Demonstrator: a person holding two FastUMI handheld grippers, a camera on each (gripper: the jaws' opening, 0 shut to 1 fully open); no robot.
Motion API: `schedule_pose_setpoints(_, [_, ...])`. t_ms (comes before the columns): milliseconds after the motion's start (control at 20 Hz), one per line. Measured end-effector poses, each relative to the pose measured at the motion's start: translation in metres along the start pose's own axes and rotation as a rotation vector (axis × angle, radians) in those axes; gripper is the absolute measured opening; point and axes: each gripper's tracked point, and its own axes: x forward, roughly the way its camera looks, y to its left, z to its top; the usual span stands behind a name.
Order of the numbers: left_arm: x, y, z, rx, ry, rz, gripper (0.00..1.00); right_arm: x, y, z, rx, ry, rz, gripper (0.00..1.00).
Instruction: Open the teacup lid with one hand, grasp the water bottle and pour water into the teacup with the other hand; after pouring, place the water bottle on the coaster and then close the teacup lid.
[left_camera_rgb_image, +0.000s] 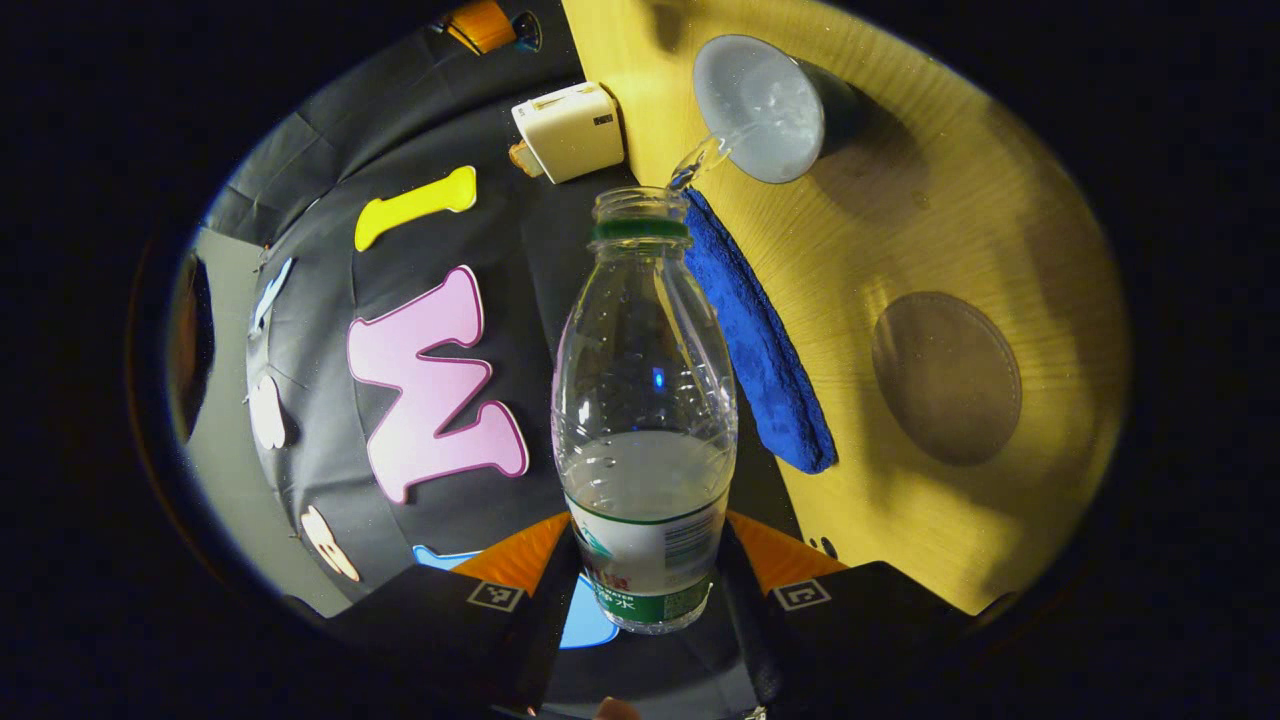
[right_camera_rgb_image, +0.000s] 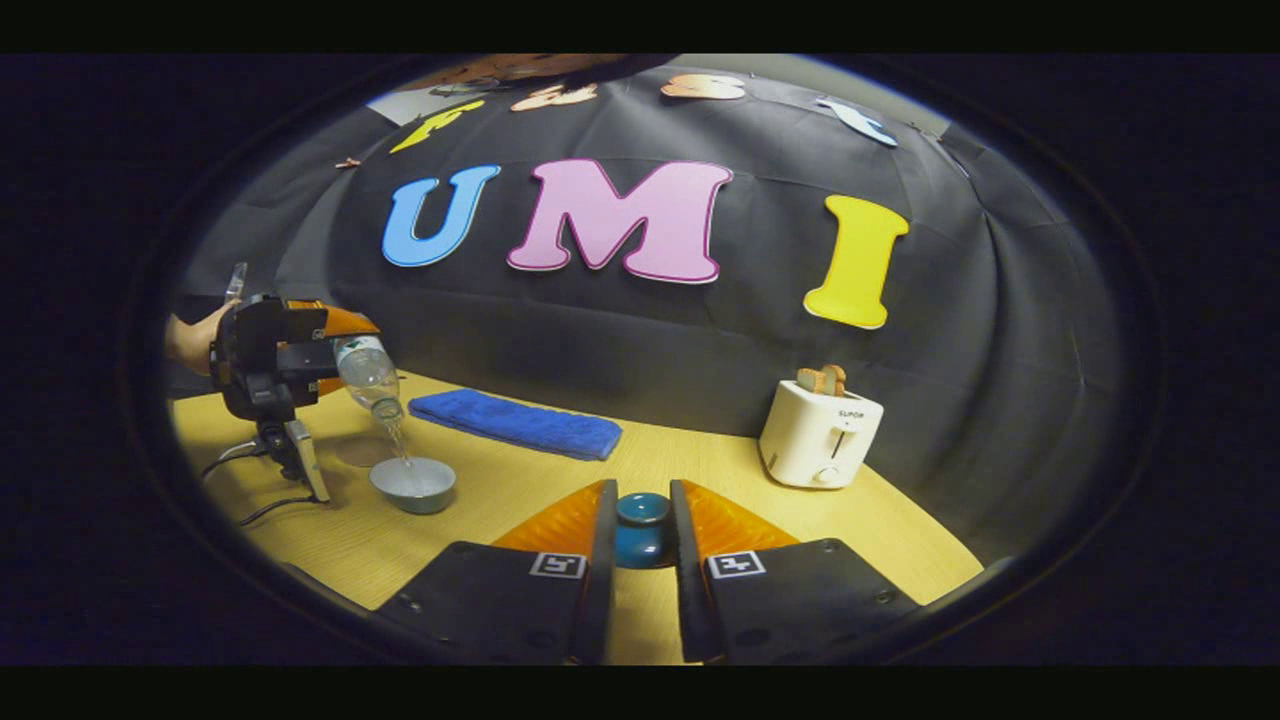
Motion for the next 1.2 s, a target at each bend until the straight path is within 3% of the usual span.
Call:
schedule_pose_setpoints(550, [0.009, 0.026, -0.004, 0.094, -0.036, 0.082, 0.75, -0.004, -0.006, 0.002, -0.009, -0.015, 0.003, 0.34])
schedule_pose_setpoints(600, [0.009, 0.029, -0.004, 0.106, -0.040, 0.091, 0.75, -0.004, -0.006, 0.002, -0.010, -0.017, 0.006, 0.29])
schedule_pose_setpoints(650, [0.010, 0.032, -0.003, 0.119, -0.048, 0.102, 0.75, -0.005, -0.006, 0.002, -0.011, -0.018, 0.006, 0.34])
schedule_pose_setpoints(1200, [0.021, 0.067, 0.007, 0.198, -0.123, 0.215, 0.75, -0.006, -0.007, -0.001, -0.010, -0.030, 0.015, 0.34])
